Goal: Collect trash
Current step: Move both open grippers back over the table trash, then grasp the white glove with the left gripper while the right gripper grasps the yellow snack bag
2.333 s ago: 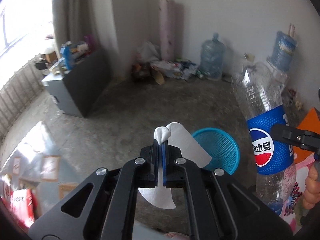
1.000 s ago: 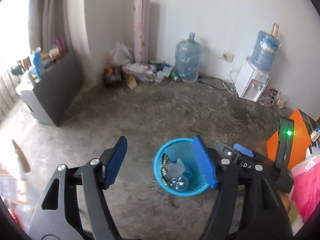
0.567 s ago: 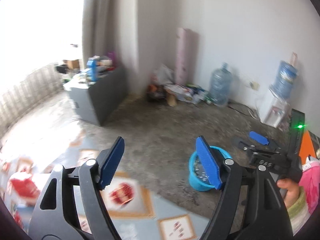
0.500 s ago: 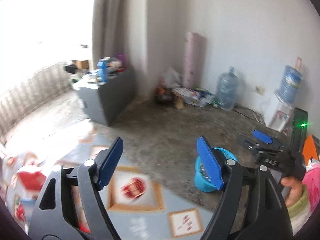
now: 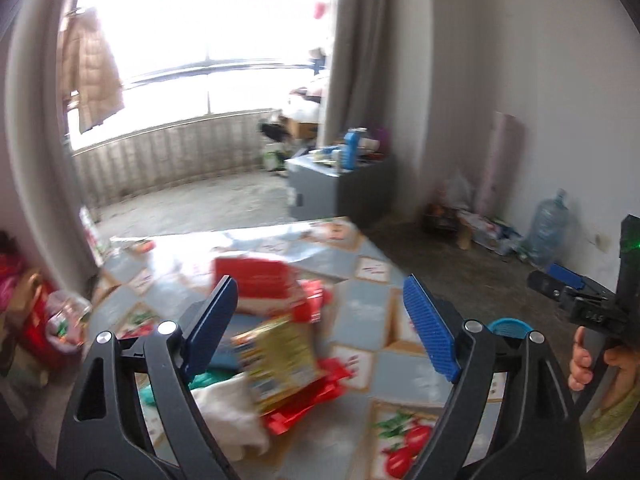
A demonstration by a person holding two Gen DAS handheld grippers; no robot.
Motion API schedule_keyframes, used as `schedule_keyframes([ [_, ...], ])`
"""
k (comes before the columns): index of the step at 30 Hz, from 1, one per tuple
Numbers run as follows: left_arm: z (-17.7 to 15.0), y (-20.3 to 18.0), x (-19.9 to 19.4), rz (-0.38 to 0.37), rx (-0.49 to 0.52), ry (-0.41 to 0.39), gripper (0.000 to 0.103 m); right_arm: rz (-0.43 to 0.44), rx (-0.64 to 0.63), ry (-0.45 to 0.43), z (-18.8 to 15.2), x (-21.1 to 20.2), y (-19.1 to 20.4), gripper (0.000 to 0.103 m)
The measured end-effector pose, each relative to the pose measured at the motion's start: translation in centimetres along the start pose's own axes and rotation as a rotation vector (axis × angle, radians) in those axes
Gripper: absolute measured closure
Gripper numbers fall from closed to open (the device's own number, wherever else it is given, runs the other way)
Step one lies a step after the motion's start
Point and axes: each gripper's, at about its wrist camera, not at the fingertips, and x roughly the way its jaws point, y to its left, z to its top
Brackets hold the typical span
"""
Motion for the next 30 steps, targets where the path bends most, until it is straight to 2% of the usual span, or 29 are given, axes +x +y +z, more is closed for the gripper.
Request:
schedule_keyframes([
  [4, -2.1, 5.1, -2.8, 0.128, -0.078, 0.006, 0.023, 0.088, -0.021, 0.036, -0.5, 1.0, 2.4, 0.007],
  [10, -5.8, 9.8, -4.9, 0.214, -0.181, 0.041, 0.023, 0.198, -0.058, 0.118, -1.4, 3.1, 6.3, 0.007],
  [14, -7.6, 11.6, -4.8, 0.204, -0.241, 0.072, 0.023, 0.243, -0.074, 0.158, -1.8, 4.4, 8.5, 0.008],
  [20, -9.2, 12.2, -2.6, 0.147, -0.265, 0.106, 0.023, 0.263, -0.097, 0.221, -2.4, 6.7, 11.0, 0.019],
  [25, -9.9, 12.3, -0.1, 0.108, -0.248, 0.139, 0.032, 0.309, -0.099, 0.277, -2.5, 9.1, 12.8, 0.027],
  [30, -10.4, 12.8, 2.6, 0.116, -0.252, 0.196, 0.045, 0.343, -0.110, 0.356, -3.1, 12.7, 14.9, 0.037],
])
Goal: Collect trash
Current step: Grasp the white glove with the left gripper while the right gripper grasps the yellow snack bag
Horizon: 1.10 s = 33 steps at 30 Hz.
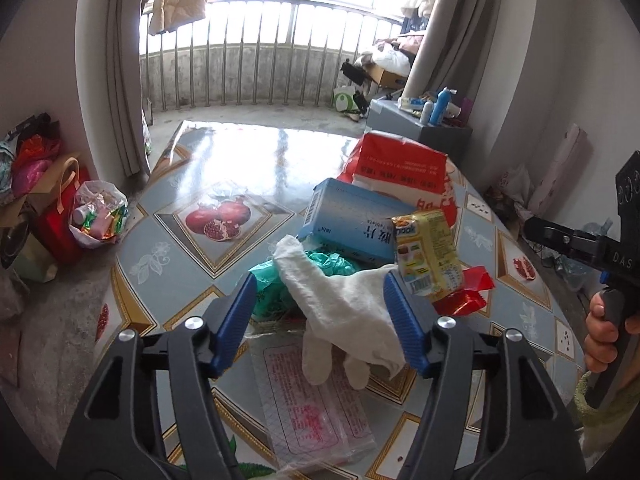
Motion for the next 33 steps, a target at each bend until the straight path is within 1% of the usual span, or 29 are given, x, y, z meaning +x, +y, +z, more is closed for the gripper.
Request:
schedule_keyframes([
  [5, -0.1, 0.8, 1.9, -0.004, -0.013, 0.037, 0.054, 0.017, 0.020, 0.078, 0.4, 3.7, -0.2, 0.045],
  [10, -0.3, 1.3, 3.4, 0.008, -0.012, 0.069, 0.064, 0.017, 0.032, 0.135, 0.6, 6.4, -0.6, 0.049],
  [12, -0.4, 1.5, 3.9, 0.009, -0.014, 0.081, 0.068, 0.014, 0.034, 0.147, 0.6, 6.9, -0.6, 0.050],
  [18, -0.7, 1.7, 4.8, -0.021, -0.037, 0.111, 0.076, 0.016, 0.039, 0.177, 0.4, 7.8, -0.8, 0.053],
  [19, -0.8, 1.7, 4.9, -0.023, -0.040, 0.114, 0.077, 0.018, 0.039, 0.183, 0.4, 7.9, -0.9, 0.055],
  [22, -0.8, 1.6, 4.9, -0.028, -0.045, 0.112, 0.083, 0.020, 0.042, 0.200, 0.2, 8.3, -0.9, 0.060],
  [27, -0.8, 1.4, 4.7, -0.028, -0.032, 0.108, 0.097, 0.023, 0.048, 0.221, -0.1, 8.9, -0.9, 0.069],
  [33, -0.7, 1.3, 4.2, -0.022, -0.022, 0.090, 0.101, 0.021, 0.046, 0.218, -0.1, 8.7, -0.9, 0.080],
])
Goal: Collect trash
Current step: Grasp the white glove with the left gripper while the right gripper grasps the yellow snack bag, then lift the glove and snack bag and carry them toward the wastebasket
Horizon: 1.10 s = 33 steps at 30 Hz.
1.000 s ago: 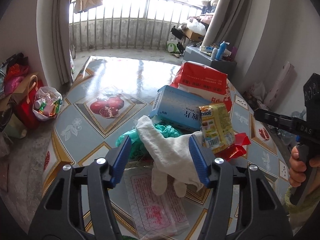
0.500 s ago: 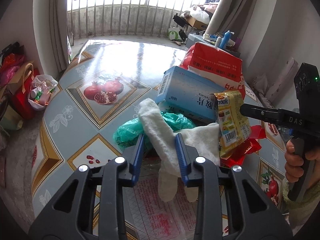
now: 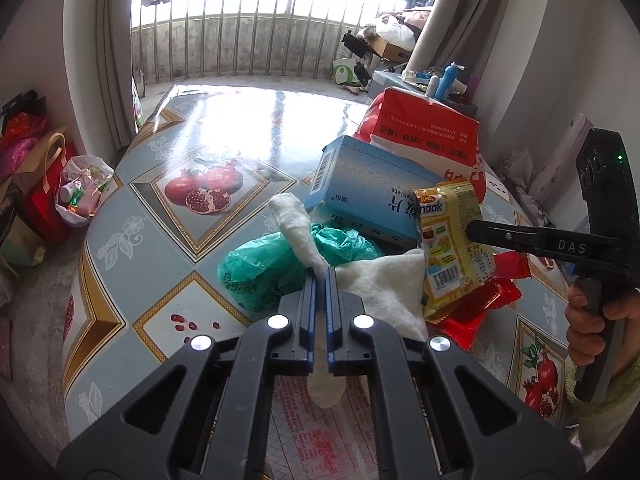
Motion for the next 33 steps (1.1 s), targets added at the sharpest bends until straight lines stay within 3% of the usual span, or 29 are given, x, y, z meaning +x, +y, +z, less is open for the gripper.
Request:
schedule_keyframes([
  [5, 0.2, 0.2, -0.7, 0.001, -0.007, -0.027, 0.102, 0.007, 0.000, -0.012, 0.0, -0.6, 0.0, 0.092],
  [18, 1.4, -0.6, -5.1, -0.050, 0.007, -0.130, 0.102, 0.070, 0.012, -0.113, -0.1, -4.6, -0.2, 0.098],
  [27, 2.8, -1.7, -8.3, -0.185, -0.012, -0.222, 0.102, 0.111, 0.031, -0.208, -0.9, -8.4, -0.5, 0.098],
  [33, 3.7, -3.4, -9.7, -0.221, 0.014, -0.266, 0.102, 0.122, 0.038, -0.274, -1.5, -11.4, -1.0, 0.099],
])
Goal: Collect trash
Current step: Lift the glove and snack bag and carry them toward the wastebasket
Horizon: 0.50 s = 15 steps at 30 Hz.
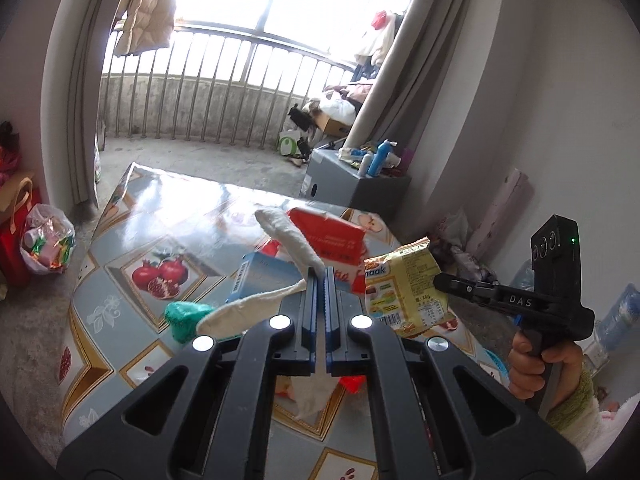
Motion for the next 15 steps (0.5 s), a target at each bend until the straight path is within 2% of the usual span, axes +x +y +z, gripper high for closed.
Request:
schedule_keyframes([
  [8, 1.7, -3.3, -0.4, -0.046, 0.070, -0.040, 0.102, -0.016, 0.042, -0.091, 0.1, -3.7, -1.4, 0.099],
  [15, 2.7, -6.7, 1.0, -0.092, 0.125, -0.028, 0.102, -0.037, 0.096, -0.194, -0.2, -8.0, -3.6, 0.099],
])
